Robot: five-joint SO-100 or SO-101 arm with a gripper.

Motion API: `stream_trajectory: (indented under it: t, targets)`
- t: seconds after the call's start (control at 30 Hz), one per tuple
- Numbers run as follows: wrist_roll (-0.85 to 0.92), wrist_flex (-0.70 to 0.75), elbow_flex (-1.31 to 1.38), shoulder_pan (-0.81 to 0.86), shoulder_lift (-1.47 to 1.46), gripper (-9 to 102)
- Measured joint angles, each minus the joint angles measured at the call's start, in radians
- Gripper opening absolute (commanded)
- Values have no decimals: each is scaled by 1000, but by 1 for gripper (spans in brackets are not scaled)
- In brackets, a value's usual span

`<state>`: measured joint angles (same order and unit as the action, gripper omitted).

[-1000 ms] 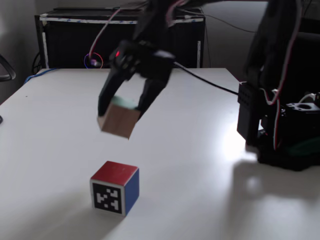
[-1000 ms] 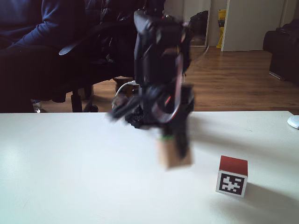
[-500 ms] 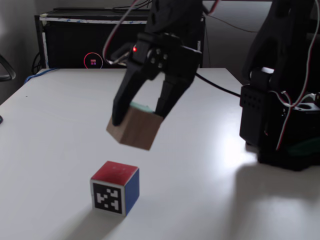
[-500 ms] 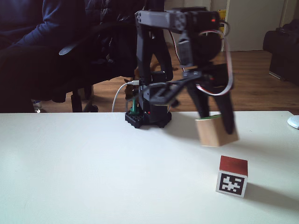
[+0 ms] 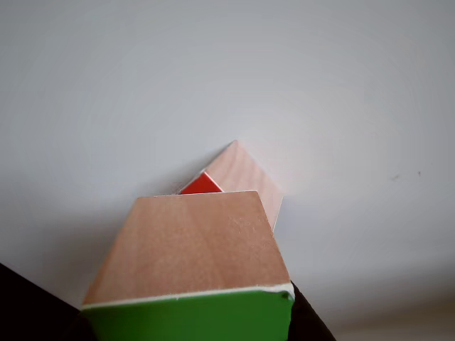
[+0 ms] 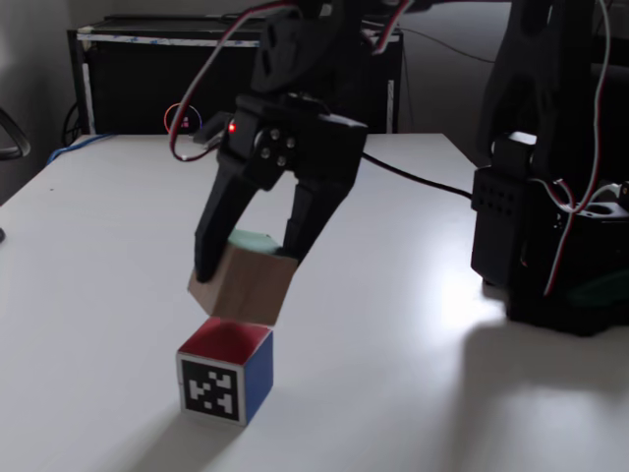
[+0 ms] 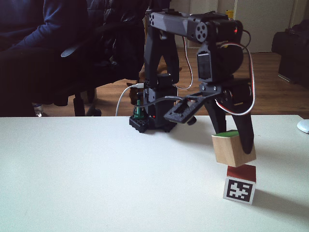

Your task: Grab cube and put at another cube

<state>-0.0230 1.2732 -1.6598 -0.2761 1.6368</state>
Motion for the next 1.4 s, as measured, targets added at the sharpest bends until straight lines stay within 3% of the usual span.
stream_trajectory:
  t: [0.53, 1.2, 1.4]
  targets:
    - [-28, 0, 60, -20, -81, 18]
    - [-38, 8, 106, -18, -138, 41]
    - [-54, 25, 106, -18, -135, 44]
